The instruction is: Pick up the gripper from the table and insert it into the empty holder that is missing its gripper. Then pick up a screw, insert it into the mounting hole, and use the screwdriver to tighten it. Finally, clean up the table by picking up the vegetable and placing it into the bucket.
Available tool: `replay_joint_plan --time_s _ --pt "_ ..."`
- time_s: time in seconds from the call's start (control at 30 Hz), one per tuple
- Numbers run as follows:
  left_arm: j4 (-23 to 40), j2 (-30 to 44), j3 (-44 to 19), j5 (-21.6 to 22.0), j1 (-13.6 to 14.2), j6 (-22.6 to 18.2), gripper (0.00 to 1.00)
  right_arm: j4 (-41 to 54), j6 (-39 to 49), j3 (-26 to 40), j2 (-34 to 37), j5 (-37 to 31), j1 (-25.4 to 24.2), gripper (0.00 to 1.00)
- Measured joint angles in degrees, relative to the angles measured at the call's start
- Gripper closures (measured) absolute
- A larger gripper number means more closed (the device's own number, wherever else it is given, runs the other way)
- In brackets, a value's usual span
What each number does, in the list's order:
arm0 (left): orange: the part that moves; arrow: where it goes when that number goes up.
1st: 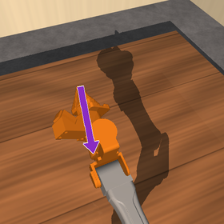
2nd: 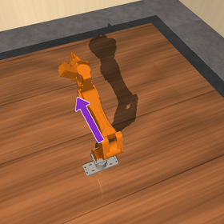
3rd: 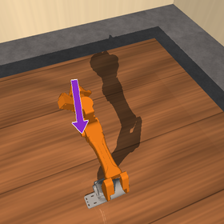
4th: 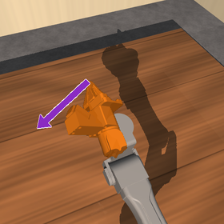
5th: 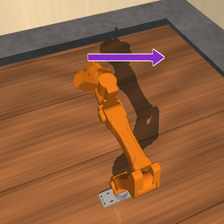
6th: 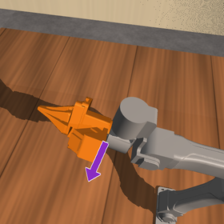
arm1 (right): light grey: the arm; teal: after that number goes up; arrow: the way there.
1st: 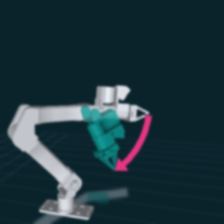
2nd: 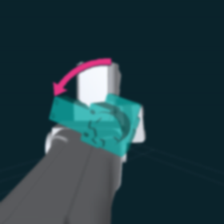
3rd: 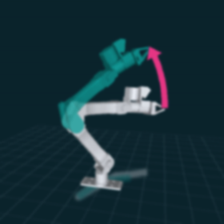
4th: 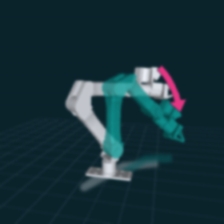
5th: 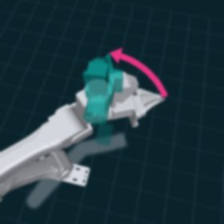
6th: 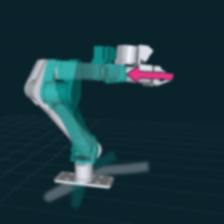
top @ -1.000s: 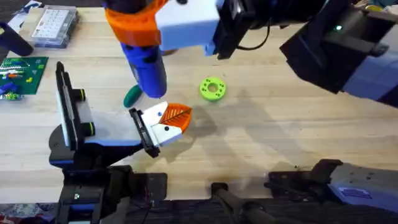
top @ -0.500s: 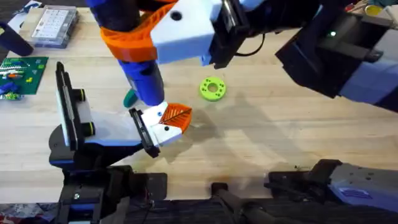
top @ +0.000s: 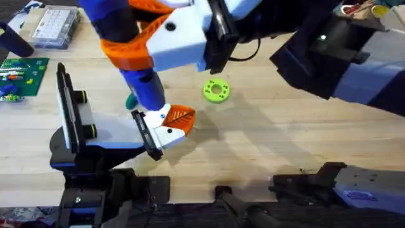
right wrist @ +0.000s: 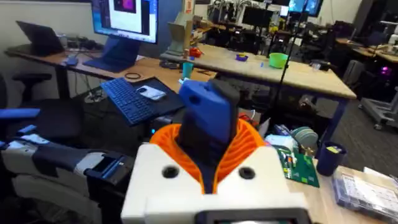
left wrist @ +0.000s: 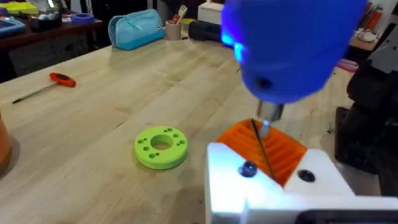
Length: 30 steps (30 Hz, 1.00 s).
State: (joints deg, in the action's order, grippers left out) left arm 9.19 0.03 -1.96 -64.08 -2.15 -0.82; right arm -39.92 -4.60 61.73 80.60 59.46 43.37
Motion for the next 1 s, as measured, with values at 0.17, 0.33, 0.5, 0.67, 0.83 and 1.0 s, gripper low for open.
replay_joint_plan --time_s 0.17,0.33,0.5,0.67,0.83,1.0 --pt "0.0 0.0 0.0 0.0 0.0 0.0 0.987 -0.2 0.2 -0.4 0.1 0.0 0.6 0.948" --pt "0.0 0.0 0.0 0.0 0.0 0.0 0.987 -0.1 0.5 -1.4 0.1 0.0 0.7 0.948" --pt "0.0 0.0 0.0 0.0 0.0 0.0 0.987 0.0 1.3 -2.1 0.1 0.0 0.6 0.948" --pt "0.0 0.0 0.0 0.0 0.0 0.0 0.987 0.0 1.7 -2.5 0.1 0.0 0.3 0.948" --pt "0.0 0.0 0.0 0.0 0.0 0.0 0.987 0.0 1.9 -2.5 0.1 0.0 0.2 0.948" --pt "0.0 0.0 0.0 0.0 0.0 0.0 0.987 0.0 1.9 -2.6 0.1 0.0 0.2 0.948"
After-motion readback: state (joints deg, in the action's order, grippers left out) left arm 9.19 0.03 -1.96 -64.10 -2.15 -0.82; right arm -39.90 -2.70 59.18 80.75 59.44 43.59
